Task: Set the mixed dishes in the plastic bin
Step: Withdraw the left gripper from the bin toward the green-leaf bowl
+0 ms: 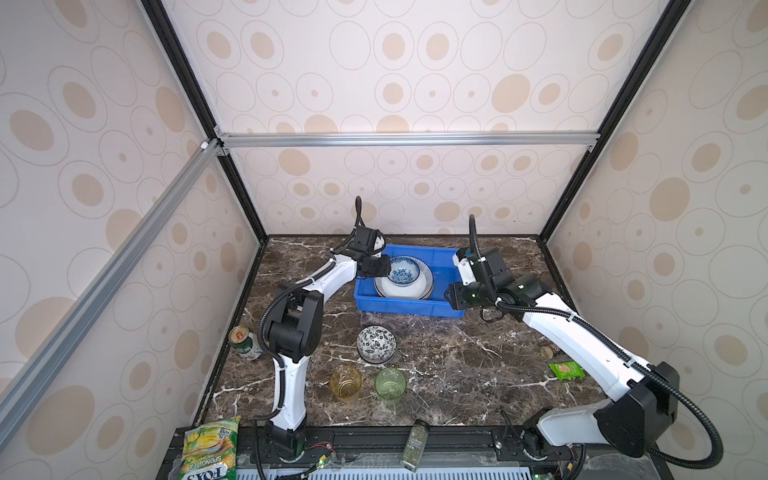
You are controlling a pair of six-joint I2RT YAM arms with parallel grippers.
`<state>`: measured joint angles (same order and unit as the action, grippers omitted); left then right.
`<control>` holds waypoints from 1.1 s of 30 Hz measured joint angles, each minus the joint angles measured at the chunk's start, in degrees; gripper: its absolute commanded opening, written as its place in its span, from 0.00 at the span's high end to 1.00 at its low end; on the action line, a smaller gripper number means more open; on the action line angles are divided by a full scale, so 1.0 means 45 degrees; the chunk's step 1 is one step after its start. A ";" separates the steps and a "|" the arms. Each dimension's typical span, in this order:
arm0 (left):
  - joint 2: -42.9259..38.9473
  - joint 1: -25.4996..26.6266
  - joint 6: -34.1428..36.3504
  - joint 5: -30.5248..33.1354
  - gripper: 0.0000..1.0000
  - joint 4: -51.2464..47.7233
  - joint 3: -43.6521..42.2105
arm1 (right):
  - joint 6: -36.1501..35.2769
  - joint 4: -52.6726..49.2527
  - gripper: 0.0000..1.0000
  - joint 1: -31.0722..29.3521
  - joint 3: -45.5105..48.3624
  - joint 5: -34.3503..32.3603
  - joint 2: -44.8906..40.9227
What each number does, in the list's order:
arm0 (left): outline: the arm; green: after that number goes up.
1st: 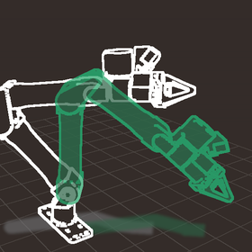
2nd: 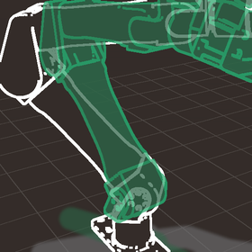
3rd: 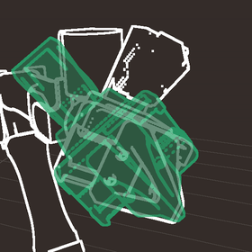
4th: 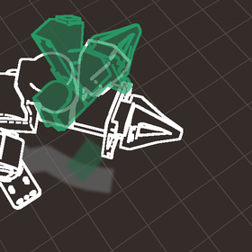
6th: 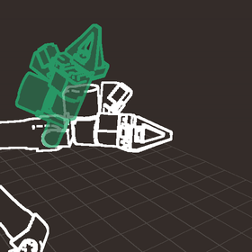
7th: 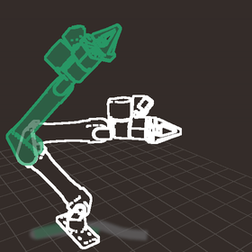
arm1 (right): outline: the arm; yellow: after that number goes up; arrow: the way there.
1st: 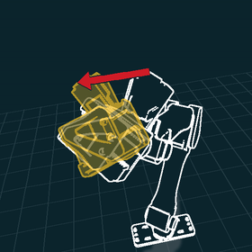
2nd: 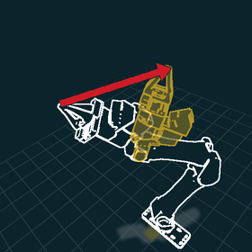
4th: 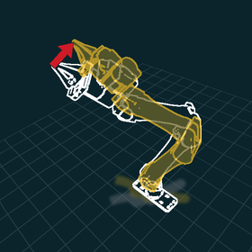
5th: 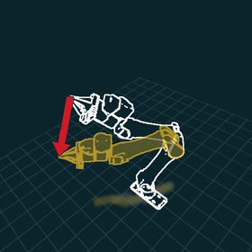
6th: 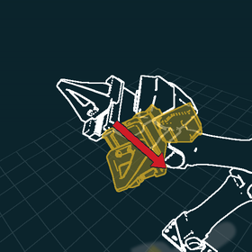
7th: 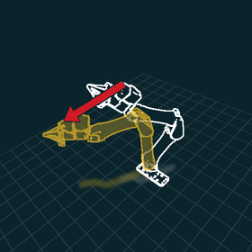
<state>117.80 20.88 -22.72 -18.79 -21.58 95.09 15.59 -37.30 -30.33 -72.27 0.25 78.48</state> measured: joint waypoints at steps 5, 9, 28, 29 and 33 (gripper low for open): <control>-0.1117 0.0000 0.0189 0.0010 0.76 -0.0155 -0.0369 | 0.0087 0.0039 0.49 0.0000 0.0180 0.0112 -0.0131; -0.2448 0.0000 0.0486 0.0097 0.75 -0.0384 -0.0937 | 0.0185 0.0117 0.49 0.0000 0.0209 0.0321 -0.0194; -0.6771 0.0024 0.1239 0.2050 0.71 -0.2671 -0.4940 | 0.0573 0.0452 0.49 -0.0432 0.0374 0.0913 -0.0306; -0.6902 0.0024 0.1248 0.2137 0.71 -0.2798 -0.5061 | 0.0578 0.0461 0.49 -0.0461 0.0374 0.0913 -0.0306; -0.7354 0.0024 0.1253 0.2516 0.71 -0.3313 -0.5372 | 0.0690 0.0500 0.49 -0.0588 0.0374 0.0933 -0.0301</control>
<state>84.71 20.99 -17.08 -7.46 -36.49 70.91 18.70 -35.05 -32.97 -70.59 4.45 77.12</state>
